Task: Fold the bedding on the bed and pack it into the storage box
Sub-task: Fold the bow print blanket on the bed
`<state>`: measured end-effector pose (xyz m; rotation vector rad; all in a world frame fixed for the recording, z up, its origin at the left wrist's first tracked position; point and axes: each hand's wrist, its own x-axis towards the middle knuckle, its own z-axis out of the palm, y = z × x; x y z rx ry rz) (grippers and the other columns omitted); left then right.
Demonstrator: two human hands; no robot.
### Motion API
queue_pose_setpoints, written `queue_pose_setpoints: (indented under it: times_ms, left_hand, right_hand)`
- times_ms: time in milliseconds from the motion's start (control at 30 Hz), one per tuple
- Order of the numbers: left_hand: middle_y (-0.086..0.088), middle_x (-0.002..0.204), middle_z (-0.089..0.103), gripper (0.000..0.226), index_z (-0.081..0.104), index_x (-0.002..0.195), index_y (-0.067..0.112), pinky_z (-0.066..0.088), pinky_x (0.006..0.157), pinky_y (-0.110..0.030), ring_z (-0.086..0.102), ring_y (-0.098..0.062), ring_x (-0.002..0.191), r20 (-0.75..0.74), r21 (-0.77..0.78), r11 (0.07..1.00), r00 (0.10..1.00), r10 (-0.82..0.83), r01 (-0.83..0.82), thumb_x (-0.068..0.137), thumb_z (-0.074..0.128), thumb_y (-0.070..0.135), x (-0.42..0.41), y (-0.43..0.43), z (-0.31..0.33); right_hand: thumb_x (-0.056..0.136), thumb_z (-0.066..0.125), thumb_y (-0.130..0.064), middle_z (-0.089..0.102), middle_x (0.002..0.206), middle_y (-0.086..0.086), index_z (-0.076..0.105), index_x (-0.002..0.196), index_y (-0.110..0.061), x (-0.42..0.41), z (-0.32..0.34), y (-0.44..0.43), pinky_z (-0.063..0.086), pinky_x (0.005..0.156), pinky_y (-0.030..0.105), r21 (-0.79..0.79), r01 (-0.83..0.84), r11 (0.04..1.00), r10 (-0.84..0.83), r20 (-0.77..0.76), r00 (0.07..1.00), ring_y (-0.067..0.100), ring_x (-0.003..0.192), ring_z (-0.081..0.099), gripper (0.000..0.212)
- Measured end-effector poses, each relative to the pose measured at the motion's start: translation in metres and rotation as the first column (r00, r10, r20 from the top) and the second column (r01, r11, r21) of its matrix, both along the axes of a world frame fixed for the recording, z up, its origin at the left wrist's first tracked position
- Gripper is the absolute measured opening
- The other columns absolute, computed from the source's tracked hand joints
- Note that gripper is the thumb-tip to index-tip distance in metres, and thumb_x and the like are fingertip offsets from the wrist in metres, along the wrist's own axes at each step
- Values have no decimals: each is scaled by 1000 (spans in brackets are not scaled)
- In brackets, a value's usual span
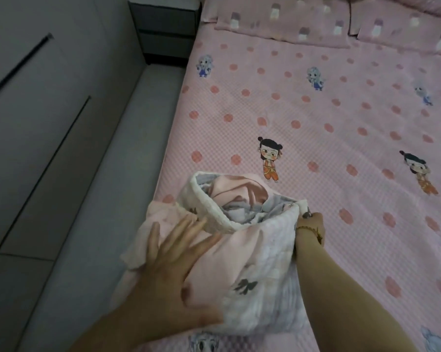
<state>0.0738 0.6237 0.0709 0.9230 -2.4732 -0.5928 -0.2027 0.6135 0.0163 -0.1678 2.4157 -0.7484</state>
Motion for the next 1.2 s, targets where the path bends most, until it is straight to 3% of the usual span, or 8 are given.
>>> queue_pose_setpoints:
  times_ms: [233,333,467,567,667,800,900,1200]
  left_hand:
    - [-1,142,41,73,20,133,51,-3,107,-25,26,-12,126,99,185,939,956,275,-289,64,40,40,-49,-45,-42]
    - [-15,124,59,59,39,129,18,13,109,-43,37,-19,120,224,64,892,877,424,-448,70,40,29,-62,-61,-66]
    - [3,154,17,58,14,147,19,-9,113,-39,10,-10,143,335,232,727,754,564,-647,95,39,21,-72,-90,-82]
    - [8,155,15,58,12,147,24,-12,112,-41,10,-9,142,367,360,637,731,576,-682,96,39,25,-79,-117,-87]
    - [0,155,18,61,19,147,22,-6,115,-45,18,-17,141,301,363,579,680,669,-730,92,47,17,-79,-128,-69]
    - [-13,144,31,64,34,136,18,-2,113,-45,20,-22,138,-53,-68,882,885,463,-466,73,41,16,-104,-98,-42]
    - [-6,138,44,53,46,126,21,2,113,-41,30,-20,133,124,-154,978,979,162,-142,74,39,21,-127,-75,-61]
    - [-9,140,34,59,37,133,20,-9,113,-32,-12,-6,142,354,29,928,872,337,-371,94,9,55,-119,-104,-128]
  right_hand:
    - [94,43,-12,47,80,13,42,114,-3,-3,6,-2,36,61,29,-100,60,993,-52,77,996,21,62,41,22]
    - [91,46,-15,45,134,11,37,133,-5,4,20,6,37,101,37,-425,-34,904,-25,-133,991,27,118,46,45]
    - [86,35,-50,12,151,-11,25,139,-31,50,15,29,6,114,45,-214,-850,482,351,-842,411,12,142,7,57]
    - [87,11,-68,22,149,5,34,134,-30,52,-25,8,2,107,55,234,-835,498,573,-811,115,23,144,-10,64]
    - [90,2,-64,45,138,10,37,132,-26,43,-47,-20,4,102,57,390,-776,495,733,-667,133,32,140,11,67]
    - [94,10,-57,49,135,9,45,131,-20,44,-70,-37,5,101,62,398,-807,437,810,-564,160,33,125,35,63]
    - [80,25,-47,41,141,9,29,139,-22,44,-76,-46,7,101,63,425,-800,425,813,-567,131,31,130,27,64]
    - [86,18,-65,32,140,8,37,134,-13,37,-84,-43,4,105,56,381,-654,654,708,-612,352,18,144,-10,73]
